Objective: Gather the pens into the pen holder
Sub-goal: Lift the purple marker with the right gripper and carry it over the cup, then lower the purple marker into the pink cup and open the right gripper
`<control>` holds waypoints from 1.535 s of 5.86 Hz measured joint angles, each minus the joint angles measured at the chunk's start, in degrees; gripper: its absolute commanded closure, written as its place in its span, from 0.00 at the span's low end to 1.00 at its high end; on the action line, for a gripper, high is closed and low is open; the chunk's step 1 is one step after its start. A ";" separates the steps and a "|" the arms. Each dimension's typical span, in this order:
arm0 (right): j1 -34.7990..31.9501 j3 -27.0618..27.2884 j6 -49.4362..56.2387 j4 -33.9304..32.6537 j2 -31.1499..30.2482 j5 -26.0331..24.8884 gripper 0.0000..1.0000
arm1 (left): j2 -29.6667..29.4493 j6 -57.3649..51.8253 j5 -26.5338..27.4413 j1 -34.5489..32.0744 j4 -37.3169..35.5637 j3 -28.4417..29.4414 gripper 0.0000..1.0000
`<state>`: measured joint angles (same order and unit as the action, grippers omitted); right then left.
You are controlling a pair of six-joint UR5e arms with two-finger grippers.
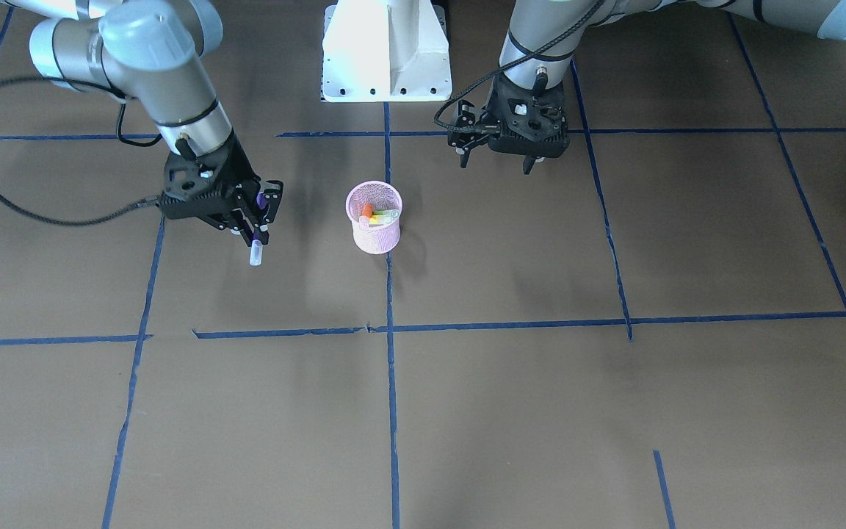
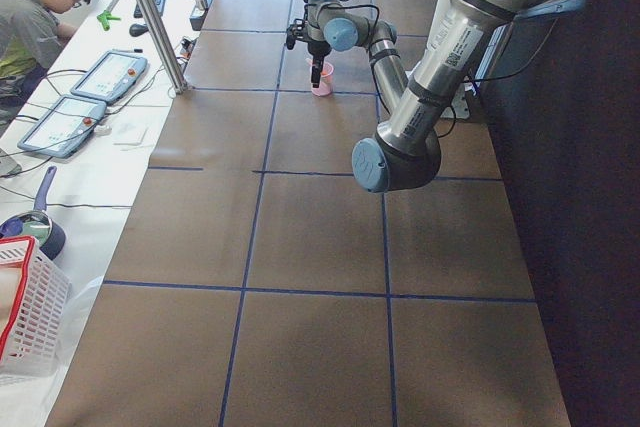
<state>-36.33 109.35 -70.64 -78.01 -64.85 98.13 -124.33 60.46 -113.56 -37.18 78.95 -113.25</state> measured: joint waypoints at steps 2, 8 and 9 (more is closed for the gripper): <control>7.82 2.14 -12.32 -0.12 2.81 -19.28 1.00 | 0.34 -0.41 0.00 0.13 0.21 0.39 0.00; 24.11 -3.88 -22.03 -0.04 5.02 -56.66 1.00 | 1.09 -0.87 0.00 0.62 0.59 0.92 0.00; 24.88 -5.99 -22.67 -0.04 5.54 -58.93 0.98 | 1.05 -0.81 -0.03 0.62 0.77 0.90 0.00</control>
<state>-11.45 103.36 -93.31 -78.05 -59.32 39.20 -123.29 59.65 -113.59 -36.56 79.72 -112.35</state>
